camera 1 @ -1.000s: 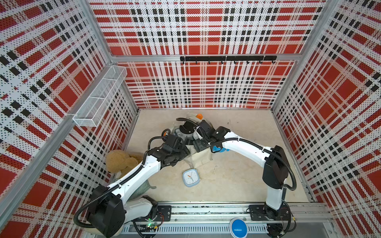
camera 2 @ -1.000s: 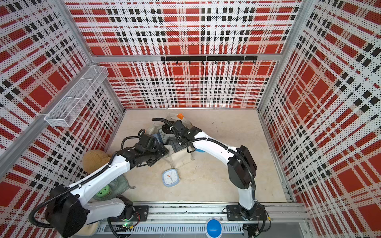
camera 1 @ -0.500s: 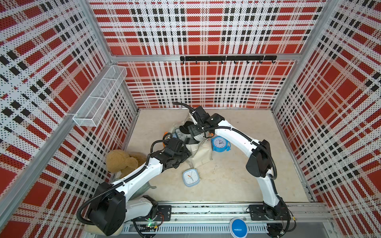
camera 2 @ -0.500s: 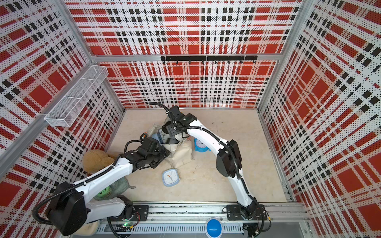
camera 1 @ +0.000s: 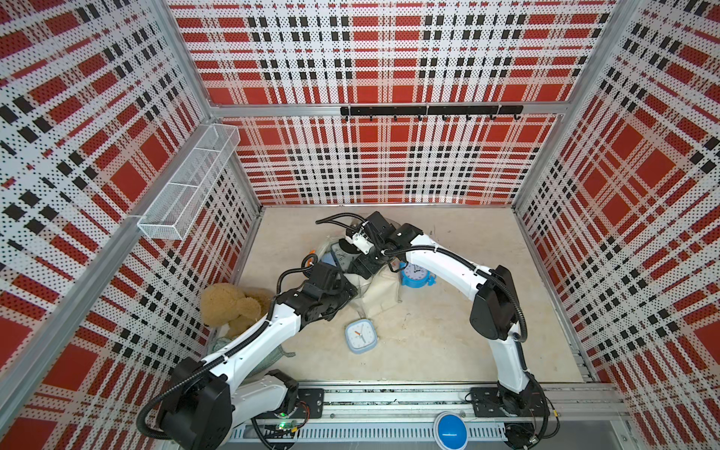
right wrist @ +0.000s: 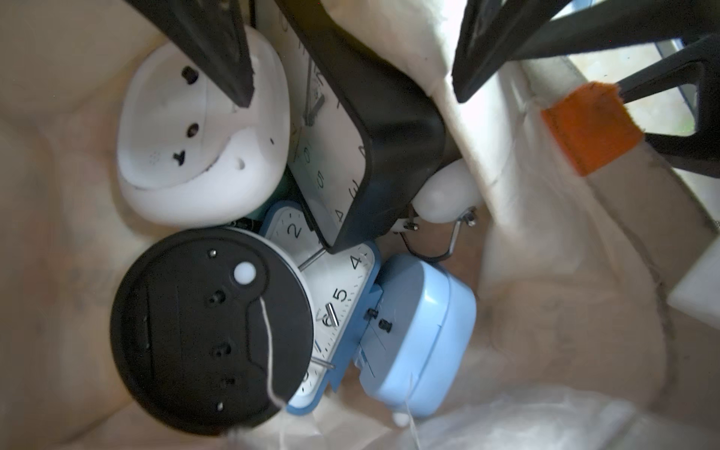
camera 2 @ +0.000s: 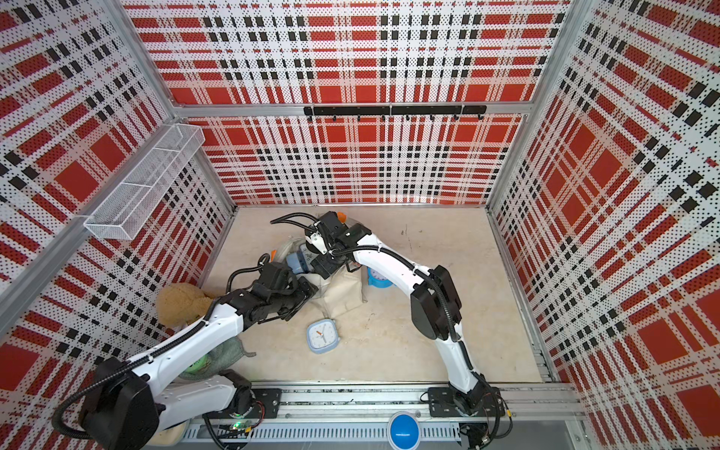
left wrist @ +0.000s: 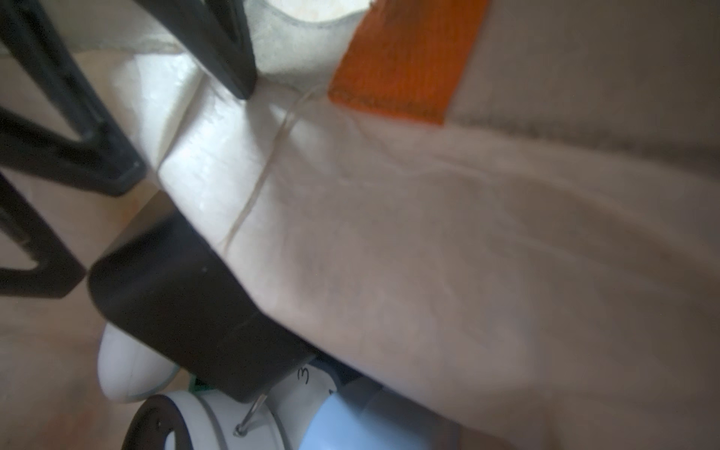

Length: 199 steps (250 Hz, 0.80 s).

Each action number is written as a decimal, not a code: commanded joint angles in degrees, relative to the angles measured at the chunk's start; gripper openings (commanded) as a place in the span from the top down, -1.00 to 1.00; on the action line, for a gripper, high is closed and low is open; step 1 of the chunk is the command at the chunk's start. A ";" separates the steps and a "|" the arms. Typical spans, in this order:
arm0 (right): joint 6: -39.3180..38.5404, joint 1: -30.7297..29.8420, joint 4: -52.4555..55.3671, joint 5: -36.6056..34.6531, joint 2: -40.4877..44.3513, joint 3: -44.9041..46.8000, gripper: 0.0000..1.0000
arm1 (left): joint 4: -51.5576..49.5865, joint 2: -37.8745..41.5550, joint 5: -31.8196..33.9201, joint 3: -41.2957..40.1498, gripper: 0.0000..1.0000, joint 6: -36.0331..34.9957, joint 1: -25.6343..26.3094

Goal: Take the alarm clock out of the canvas bag
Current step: Pick up the alarm from the canvas bag.

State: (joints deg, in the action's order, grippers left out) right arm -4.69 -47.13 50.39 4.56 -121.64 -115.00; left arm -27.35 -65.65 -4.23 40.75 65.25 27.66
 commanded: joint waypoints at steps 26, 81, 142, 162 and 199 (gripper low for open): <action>-2.67 -1.29 -0.75 -4.11 -5.27 -5.38 -0.67 | -4.48 3.86 -0.13 -2.78 -0.63 2.55 -1.19; -2.13 -2.61 0.17 -7.76 -9.63 -8.24 -0.57 | -8.01 7.42 -0.34 -3.05 -0.63 1.35 -3.70; -3.64 -3.73 0.90 -11.00 -10.07 -5.14 -0.51 | -9.72 9.55 -1.12 -2.78 -0.63 0.33 -6.68; -4.19 -4.19 0.74 -12.26 -8.78 -2.55 -0.53 | -10.13 9.91 -1.30 -2.61 -0.63 0.04 -7.26; -4.19 -4.32 -0.01 -12.84 -5.48 2.12 -0.58 | -10.69 10.21 -1.57 -2.18 -0.63 -0.39 -7.71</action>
State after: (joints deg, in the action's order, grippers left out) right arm -6.50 -50.78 45.39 -6.52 -128.62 -117.89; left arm -36.07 -56.36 -5.61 38.46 65.19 20.58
